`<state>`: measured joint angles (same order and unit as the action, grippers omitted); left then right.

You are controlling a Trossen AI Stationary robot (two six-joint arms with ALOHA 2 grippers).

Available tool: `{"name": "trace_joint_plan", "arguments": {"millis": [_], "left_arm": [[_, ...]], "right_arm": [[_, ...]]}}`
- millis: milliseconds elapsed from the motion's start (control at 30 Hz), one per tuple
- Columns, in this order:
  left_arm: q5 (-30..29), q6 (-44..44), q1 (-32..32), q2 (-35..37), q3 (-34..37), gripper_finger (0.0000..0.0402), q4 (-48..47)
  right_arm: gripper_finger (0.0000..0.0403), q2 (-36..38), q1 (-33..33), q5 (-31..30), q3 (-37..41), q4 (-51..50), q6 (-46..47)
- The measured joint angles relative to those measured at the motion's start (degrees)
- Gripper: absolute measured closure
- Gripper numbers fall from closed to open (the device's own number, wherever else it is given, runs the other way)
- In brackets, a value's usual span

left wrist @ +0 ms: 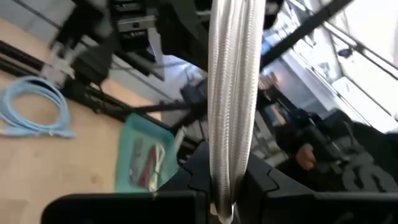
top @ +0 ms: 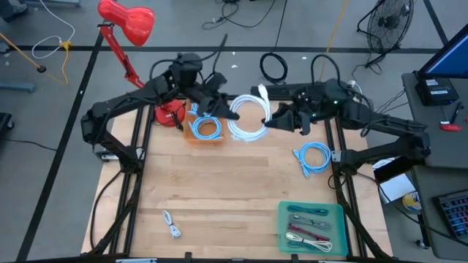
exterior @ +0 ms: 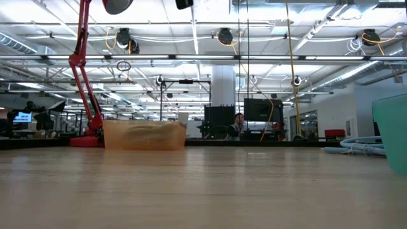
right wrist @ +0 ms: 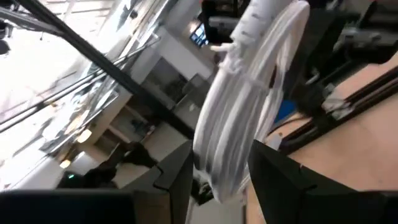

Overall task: Pick & Place USB Port
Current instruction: Put the white wire cable into the orange bin

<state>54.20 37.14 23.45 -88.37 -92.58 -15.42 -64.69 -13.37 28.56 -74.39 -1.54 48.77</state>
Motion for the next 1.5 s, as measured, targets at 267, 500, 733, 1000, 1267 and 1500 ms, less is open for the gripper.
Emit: {"name": "trace_joint_plan", "arguments": {"millis": [267, 500, 733, 1000, 1267, 1500], "left_arm": [[0.96, -3.71, -2.4, -0.14, 0.0, 0.0366, -6.98], [-12.4, -7.38, -3.71, 1.98, 0.07, 0.0366, -8.2], [-31.8, -9.01, -2.99, 10.18, 0.12, 0.0326, -6.6], [-55.78, -11.36, -5.41, 19.78, 0.31, 0.0296, -6.88], [-60.93, -9.25, -9.13, 17.54, 8.23, 0.0265, 12.27], [-54.65, -6.48, -9.1, 4.68, 15.81, 0.0264, 51.72]], "right_arm": [[0.0288, -5.62, 0.82, 5.59, -0.07, 0.77, 4.7], [0.0379, -6.97, 3.59, 2.31, -0.07, 0.35, -1.35], [0.0382, -4.23, 5.59, -12.57, 0.08, 0.39, -12.35], [0.0382, -0.71, 8.63, -29.65, 0.04, 16.33, -29.92], [0.0382, -0.76, 4.39, -31.7, 0.05, 32.24, -32.41], [0.0382, -0.81, 0.06, -29.82, 0.04, 33.58, -27.29]]}}
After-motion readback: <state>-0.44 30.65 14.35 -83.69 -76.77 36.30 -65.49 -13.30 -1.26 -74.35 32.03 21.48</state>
